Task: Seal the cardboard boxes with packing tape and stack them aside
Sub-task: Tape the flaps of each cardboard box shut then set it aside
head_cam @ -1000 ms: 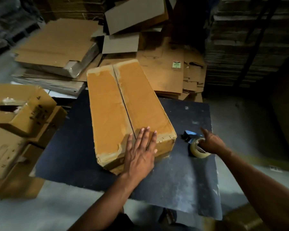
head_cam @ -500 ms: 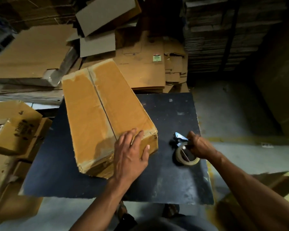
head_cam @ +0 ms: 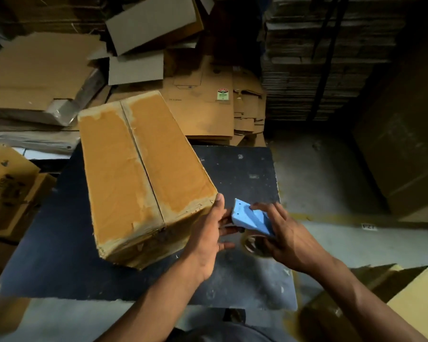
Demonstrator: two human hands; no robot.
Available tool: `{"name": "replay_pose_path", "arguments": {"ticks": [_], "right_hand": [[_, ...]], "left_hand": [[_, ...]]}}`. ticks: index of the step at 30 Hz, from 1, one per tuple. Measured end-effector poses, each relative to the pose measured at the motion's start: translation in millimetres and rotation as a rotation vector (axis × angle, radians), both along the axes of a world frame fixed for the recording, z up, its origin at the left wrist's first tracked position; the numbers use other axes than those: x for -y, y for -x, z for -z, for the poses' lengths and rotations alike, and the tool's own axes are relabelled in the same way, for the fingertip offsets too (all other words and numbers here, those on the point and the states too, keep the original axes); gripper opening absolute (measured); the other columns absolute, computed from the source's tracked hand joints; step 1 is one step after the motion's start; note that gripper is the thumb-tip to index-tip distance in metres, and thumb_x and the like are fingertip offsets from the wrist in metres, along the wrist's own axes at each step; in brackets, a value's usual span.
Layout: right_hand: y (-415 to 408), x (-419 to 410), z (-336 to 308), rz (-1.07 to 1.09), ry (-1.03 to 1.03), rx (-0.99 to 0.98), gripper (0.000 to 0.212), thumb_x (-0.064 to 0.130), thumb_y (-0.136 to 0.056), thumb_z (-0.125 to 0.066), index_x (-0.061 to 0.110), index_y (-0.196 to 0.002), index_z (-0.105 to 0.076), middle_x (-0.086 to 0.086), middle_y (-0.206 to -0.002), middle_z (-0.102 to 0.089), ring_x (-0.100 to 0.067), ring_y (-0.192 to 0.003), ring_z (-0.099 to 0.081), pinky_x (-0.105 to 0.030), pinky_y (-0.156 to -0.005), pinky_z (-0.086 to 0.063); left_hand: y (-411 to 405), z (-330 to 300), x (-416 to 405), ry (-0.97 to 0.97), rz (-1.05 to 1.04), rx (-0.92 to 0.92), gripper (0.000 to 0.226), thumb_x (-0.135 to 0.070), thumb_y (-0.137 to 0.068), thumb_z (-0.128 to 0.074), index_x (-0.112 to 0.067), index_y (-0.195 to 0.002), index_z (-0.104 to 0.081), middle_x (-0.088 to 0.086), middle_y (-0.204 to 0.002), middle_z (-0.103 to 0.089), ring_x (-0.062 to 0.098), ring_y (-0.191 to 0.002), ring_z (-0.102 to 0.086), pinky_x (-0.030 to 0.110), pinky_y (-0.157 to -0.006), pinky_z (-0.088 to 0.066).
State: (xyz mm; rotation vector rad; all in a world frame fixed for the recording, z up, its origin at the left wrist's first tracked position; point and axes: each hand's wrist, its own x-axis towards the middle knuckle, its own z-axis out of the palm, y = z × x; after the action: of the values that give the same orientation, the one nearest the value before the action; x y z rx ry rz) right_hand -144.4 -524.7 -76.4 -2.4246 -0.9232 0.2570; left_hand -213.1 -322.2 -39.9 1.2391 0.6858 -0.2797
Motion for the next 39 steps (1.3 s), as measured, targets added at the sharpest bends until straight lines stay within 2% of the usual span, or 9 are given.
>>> {"name": "replay_pose_path", "arguments": {"ticks": [2, 4, 10, 15, 18, 21, 27, 30, 39], "right_hand": [[-1, -13, -13, -0.051, 0.042, 0.117, 0.069, 0.054, -0.092, -0.068, 0.039, -0.149, -0.031, 0.008, -0.12, -0.044, -0.016, -0.087, -0.056, -0.024, -0.062, -0.045], [-6, -27, -27, -0.116, 0.084, 0.189, 0.081, 0.042, -0.087, -0.073, 0.037, -0.154, -0.027, 0.005, -0.118, -0.043, -0.019, -0.087, -0.055, -0.023, -0.06, -0.042], [-18, -100, -84, -0.388, 0.088, 0.234, 0.092, 0.044, -0.083, -0.076, 0.042, -0.157, -0.021, 0.007, -0.12, -0.045, -0.021, -0.088, -0.059, -0.041, -0.064, -0.056], [-11, -169, -100, -0.665, 0.178, 0.272, 0.087, 0.047, -0.085, -0.069, 0.048, -0.155, -0.017, 0.004, -0.124, -0.043, -0.026, -0.089, -0.061, -0.047, -0.07, -0.058], [-11, -194, -101, -0.821, 0.21, 0.222, 0.075, 0.051, -0.093, -0.067, 0.054, -0.156, -0.026, 0.003, -0.13, -0.042, -0.018, -0.094, -0.057, -0.037, -0.077, -0.055], [-21, -203, -103, -0.915, 0.265, 0.205, 0.068, 0.056, -0.097, -0.06, 0.059, -0.155, -0.024, 0.006, -0.121, -0.045, -0.008, -0.091, -0.05, -0.024, -0.074, -0.045], [-46, -196, -98, -0.896, 0.428, 0.256, 0.073, 0.045, -0.096, -0.067, 0.06, -0.154, -0.025, 0.012, -0.102, -0.045, -0.004, -0.082, -0.042, -0.025, -0.066, -0.04], [-43, -207, -92, -0.892, 0.443, 0.256, 0.072, 0.04, -0.095, -0.068, 0.06, -0.152, -0.029, 0.013, -0.1, -0.045, -0.006, -0.087, -0.045, -0.027, -0.067, -0.04], [-33, -225, -94, -0.882, 0.5, 0.288, 0.065, 0.04, -0.097, -0.065, 0.053, -0.153, -0.034, 0.009, -0.107, -0.052, -0.01, -0.097, -0.053, -0.034, -0.078, -0.053]], "left_hand": [[6, -16, -7, -0.003, -0.03, 0.031, 0.053, -0.069, -0.092, -0.053, -0.029, -0.12, -0.073, -0.007, -0.112, -0.078, 0.016, -0.109, -0.072, 0.043, -0.087, -0.052], [14, -26, -17, 0.036, -0.105, 0.055, 0.046, -0.057, -0.091, -0.062, -0.027, -0.124, -0.072, -0.004, -0.115, -0.077, 0.018, -0.11, -0.072, 0.042, -0.085, -0.053], [45, -38, -58, 0.469, -0.565, 0.019, 0.017, -0.032, -0.092, -0.065, -0.017, -0.094, -0.074, 0.006, -0.091, -0.074, 0.021, -0.078, -0.064, 0.034, -0.067, -0.044], [75, -30, -99, 0.188, -0.818, -0.024, 0.018, -0.01, -0.101, -0.057, -0.01, -0.089, -0.07, 0.006, -0.071, -0.068, 0.014, -0.06, -0.057, 0.025, -0.049, -0.044], [101, -21, -127, -0.023, -0.889, -0.019, 0.01, -0.016, -0.097, -0.07, -0.007, -0.095, -0.075, 0.008, -0.07, -0.073, 0.013, -0.059, -0.062, 0.03, -0.059, -0.051], [124, -9, -150, -0.035, -1.002, -0.046, 0.012, -0.021, -0.095, -0.073, -0.009, -0.098, -0.075, 0.007, -0.084, -0.076, 0.018, -0.077, -0.068, 0.036, -0.073, -0.059], [148, 20, -180, 0.003, -1.057, -0.068, 0.012, -0.016, -0.099, -0.069, -0.006, -0.105, -0.071, 0.013, -0.103, -0.073, 0.028, -0.094, -0.072, 0.043, -0.08, -0.06], [141, 29, -180, 0.014, -1.062, -0.058, 0.019, -0.021, -0.093, -0.077, -0.007, -0.106, -0.072, 0.012, -0.104, -0.072, 0.03, -0.09, -0.074, 0.043, -0.082, -0.062], [131, 56, -186, -0.125, -1.146, -0.019, 0.025, -0.02, -0.091, -0.08, -0.002, -0.104, -0.07, 0.011, -0.091, -0.073, 0.024, -0.069, -0.07, 0.034, -0.064, -0.063]]}}
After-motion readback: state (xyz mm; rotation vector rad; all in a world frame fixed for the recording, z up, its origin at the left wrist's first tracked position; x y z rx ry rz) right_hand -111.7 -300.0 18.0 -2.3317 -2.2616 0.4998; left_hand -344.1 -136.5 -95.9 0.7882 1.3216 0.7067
